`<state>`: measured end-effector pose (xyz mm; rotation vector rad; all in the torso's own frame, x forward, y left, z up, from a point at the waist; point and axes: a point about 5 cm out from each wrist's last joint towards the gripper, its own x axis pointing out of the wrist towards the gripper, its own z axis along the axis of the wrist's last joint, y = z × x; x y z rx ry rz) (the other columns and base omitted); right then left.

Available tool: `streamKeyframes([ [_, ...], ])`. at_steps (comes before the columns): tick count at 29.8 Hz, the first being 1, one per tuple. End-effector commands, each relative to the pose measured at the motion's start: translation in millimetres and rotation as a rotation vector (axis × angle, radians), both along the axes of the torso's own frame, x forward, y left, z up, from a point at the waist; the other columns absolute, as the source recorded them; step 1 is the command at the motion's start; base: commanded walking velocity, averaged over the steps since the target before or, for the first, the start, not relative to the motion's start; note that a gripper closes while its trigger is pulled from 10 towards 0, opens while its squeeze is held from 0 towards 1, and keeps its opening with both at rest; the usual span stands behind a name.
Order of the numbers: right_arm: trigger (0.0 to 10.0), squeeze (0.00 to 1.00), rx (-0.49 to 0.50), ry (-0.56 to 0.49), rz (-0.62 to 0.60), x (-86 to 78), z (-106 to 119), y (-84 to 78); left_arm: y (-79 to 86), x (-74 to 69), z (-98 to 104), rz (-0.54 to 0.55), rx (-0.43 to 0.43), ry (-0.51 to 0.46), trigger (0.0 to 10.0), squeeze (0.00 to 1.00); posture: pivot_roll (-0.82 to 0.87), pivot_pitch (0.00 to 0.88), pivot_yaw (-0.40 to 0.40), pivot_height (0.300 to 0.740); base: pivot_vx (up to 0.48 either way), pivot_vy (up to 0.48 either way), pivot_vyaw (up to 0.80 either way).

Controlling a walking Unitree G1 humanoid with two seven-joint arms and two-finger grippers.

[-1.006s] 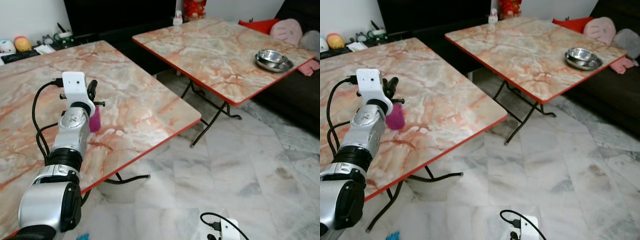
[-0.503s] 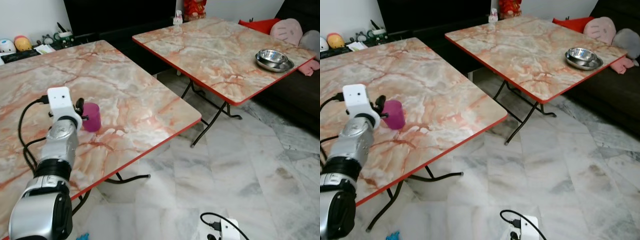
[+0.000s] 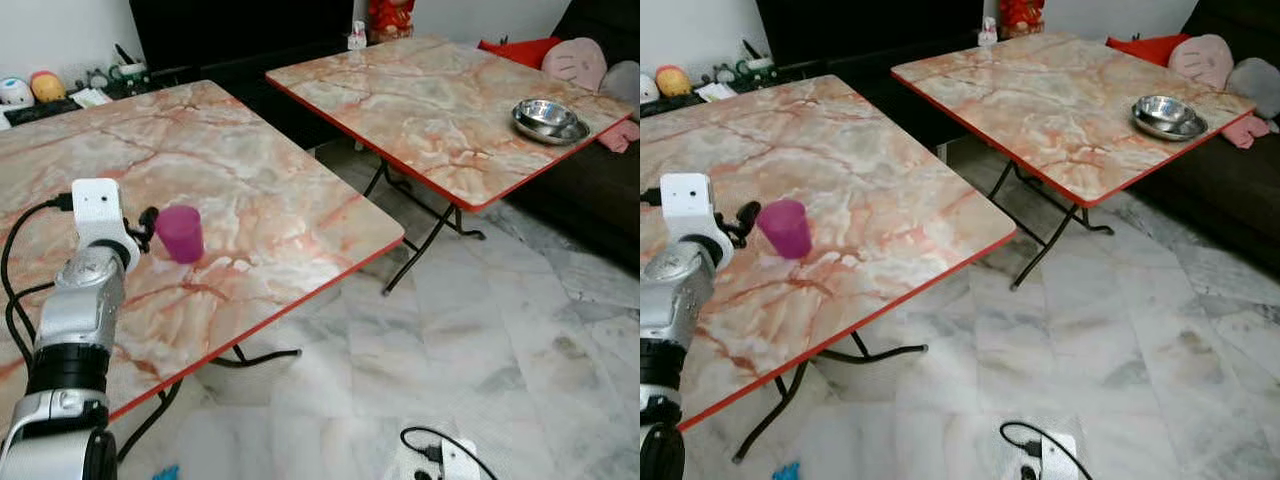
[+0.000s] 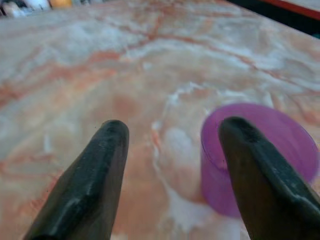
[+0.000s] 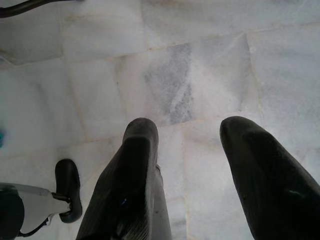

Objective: Setting the table

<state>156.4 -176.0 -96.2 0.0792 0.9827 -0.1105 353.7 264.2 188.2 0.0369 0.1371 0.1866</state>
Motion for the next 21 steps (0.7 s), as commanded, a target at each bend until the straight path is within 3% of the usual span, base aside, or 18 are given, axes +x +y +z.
streamKeyframes([
  [1,10.0,0.00,-0.005,0.009,-0.004,-2.3,-1,-2.8,-4.3,-1.3,1,-0.016,-0.045,0.017,10.0,1.00,0.21,0.000,-0.048,0.740,0.000,0.000,0.00],
  [4,10.0,0.00,-0.006,0.010,-0.002,-2.4,-1,-2.9,-9.2,-1.4,0,-0.025,-0.084,0.032,10.0,1.00,0.21,0.000,-0.048,0.740,0.000,0.000,0.00],
  [5,10.0,0.00,-0.006,0.011,-0.002,-2.4,-1,-2.8,-14.8,-0.1,0,-0.039,-0.109,0.034,10.0,0.00,0.21,0.000,-0.048,0.740,0.000,0.000,0.00],
  [8,10.0,0.00,-0.006,0.012,-0.003,-2.4,-1,-2.8,-22.5,0.8,3,-0.048,-0.158,0.045,10.0,0.00,0.21,0.000,-0.048,0.740,0.000,0.000,0.00],
  [14,10.0,0.00,-0.006,0.012,0.000,-2.3,-1,-2.9,-27.5,3.0,3,-0.023,-0.166,0.053,10.0,0.00,0.21,0.000,-0.048,0.740,0.000,0.000,0.00],
  [21,10.0,0.00,-0.006,0.012,-0.001,-2.5,-1,-2.8,-21.9,4.8,17,0.053,-0.178,0.014,10.0,0.00,0.20,0.000,-0.047,0.740,0.000,0.000,0.00],
])
